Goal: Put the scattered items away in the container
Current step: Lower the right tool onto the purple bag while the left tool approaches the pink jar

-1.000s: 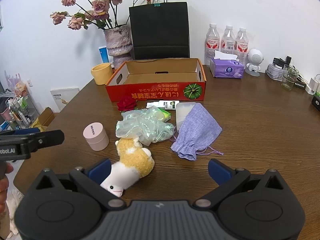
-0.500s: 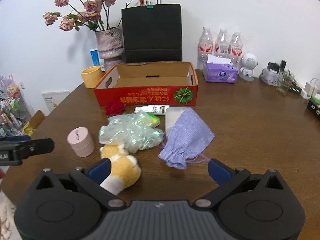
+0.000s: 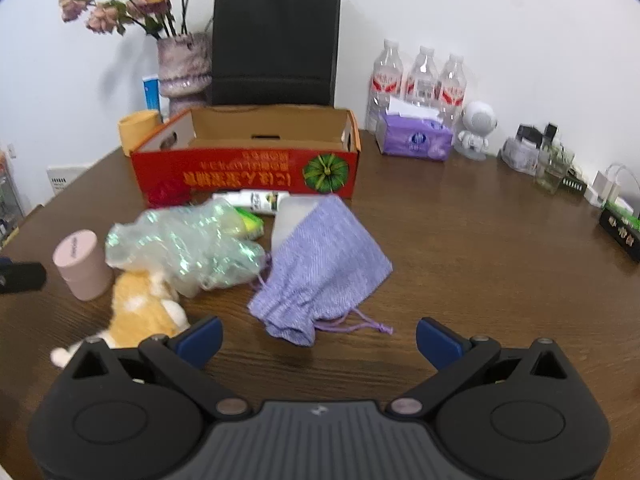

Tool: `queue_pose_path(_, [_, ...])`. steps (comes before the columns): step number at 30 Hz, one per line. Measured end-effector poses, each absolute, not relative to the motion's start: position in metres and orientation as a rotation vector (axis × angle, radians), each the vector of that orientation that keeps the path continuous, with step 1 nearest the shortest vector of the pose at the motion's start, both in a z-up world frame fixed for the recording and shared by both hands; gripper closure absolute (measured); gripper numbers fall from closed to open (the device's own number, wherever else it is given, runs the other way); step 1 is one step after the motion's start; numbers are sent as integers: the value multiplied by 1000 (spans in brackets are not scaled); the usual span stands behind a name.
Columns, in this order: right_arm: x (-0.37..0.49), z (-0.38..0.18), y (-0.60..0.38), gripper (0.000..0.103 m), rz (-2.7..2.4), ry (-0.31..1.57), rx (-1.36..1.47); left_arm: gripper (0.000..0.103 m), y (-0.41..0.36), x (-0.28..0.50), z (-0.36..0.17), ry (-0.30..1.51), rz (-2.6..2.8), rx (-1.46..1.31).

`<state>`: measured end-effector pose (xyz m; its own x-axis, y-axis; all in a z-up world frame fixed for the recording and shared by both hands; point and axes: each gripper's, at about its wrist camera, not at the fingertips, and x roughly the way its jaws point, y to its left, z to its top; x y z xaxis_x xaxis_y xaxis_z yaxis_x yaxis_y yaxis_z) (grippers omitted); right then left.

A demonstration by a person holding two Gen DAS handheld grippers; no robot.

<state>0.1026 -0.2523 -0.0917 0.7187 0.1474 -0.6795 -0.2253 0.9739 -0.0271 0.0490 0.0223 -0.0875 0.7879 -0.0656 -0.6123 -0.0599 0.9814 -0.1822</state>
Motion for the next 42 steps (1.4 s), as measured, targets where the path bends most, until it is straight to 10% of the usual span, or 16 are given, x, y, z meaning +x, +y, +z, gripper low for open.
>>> queue_pose_path(42, [174, -149, -269, 5, 188, 659, 76, 0, 21, 106, -155, 641, 192, -106])
